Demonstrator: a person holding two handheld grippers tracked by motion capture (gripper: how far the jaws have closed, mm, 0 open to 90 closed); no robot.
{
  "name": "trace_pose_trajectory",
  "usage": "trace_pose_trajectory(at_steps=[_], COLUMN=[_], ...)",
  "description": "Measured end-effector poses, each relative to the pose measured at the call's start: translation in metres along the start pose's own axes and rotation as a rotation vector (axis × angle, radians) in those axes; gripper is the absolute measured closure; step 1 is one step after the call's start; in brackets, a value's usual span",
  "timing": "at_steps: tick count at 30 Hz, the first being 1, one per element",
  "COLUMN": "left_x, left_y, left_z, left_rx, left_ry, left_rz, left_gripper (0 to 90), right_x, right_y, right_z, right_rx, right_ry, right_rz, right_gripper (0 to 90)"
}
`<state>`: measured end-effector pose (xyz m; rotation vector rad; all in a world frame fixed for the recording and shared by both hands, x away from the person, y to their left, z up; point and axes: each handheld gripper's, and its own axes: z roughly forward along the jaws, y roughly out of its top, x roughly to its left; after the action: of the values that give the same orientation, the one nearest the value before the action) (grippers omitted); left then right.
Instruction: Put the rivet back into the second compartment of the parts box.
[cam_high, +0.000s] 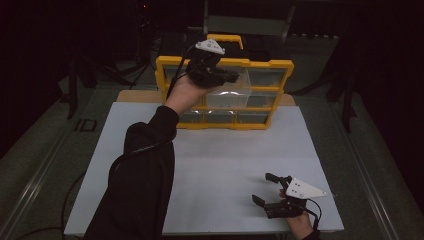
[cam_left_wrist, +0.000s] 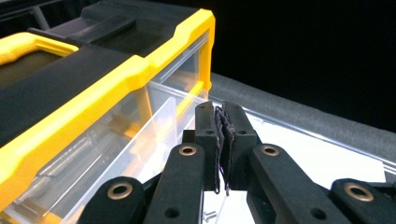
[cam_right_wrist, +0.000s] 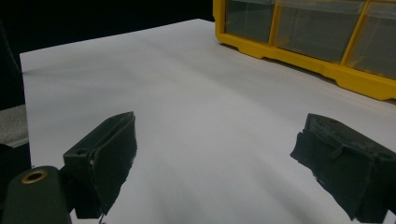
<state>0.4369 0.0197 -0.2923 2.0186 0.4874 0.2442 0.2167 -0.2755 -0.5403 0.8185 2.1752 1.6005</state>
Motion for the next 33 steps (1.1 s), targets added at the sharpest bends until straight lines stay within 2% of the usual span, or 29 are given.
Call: trace_pose_trajectory(at_steps=[3,5,7,11,13,16,20,21,24,25,28,30,33], left_x=[0.002,0.003,0.003,0.003,0.002,0.000,-0.004,-0.004,-0.004,-0.004,-0.004,-0.004,-0.003], left_y=[-0.002,-0.003,-0.003,-0.003,-0.003,-0.003,-0.004,-0.004,-0.008,-0.010,-0.015,-0.020,-0.030], left_z=[0.003,0.004,0.005,0.000,-0.005,-0.012,-0.022,-0.025,-0.035,-0.038,-0.044,-0.049,-0.058], left_rx=[0.007,0.007,0.013,0.000,-0.022,-0.049,-0.049,-0.052,-0.061,-0.063,-0.054,-0.047,-0.069], left_ry=[0.018,0.005,0.022,0.006,-0.020,-0.027,0.008,0.002,0.017,0.029,0.023,0.004,-0.008], left_rz=[-0.016,-0.035,-0.034,-0.054,-0.049,-0.058,-0.054,-0.059,-0.058,-0.063,-0.073,-0.067,-0.089], left_gripper=[84.4,74.1,64.3,55.3,48.3,42.0,27.5,23.0,14.3,13.3,5.0,0.2,0.0], right_x=[0.000,0.000,0.000,-0.001,-0.001,-0.001,0.000,0.000,0.000,0.000,0.000,0.000,0.000], right_y=[0.000,0.000,0.000,0.000,0.000,0.000,0.000,0.000,0.000,0.000,0.000,0.000,0.000], right_z=[0.000,0.000,-0.001,-0.001,-0.001,-0.001,-0.001,-0.001,-0.001,-0.001,-0.001,-0.001,-0.001], right_rx=[0.002,-0.001,-0.002,0.000,0.001,0.002,0.002,0.003,0.003,0.004,0.006,0.006,0.006], right_ry=[0.000,0.000,-0.002,-0.004,-0.005,-0.008,-0.012,-0.012,-0.015,-0.015,-0.015,-0.015,-0.016], right_rz=[0.000,-0.003,-0.002,-0.002,-0.001,-0.001,-0.003,-0.003,-0.002,0.000,0.000,-0.001,0.001], right_gripper=[11.0,11.0,11.0,11.0,11.0,11.0,11.0,11.0,11.0,11.0,11.0,11.0,11.0])
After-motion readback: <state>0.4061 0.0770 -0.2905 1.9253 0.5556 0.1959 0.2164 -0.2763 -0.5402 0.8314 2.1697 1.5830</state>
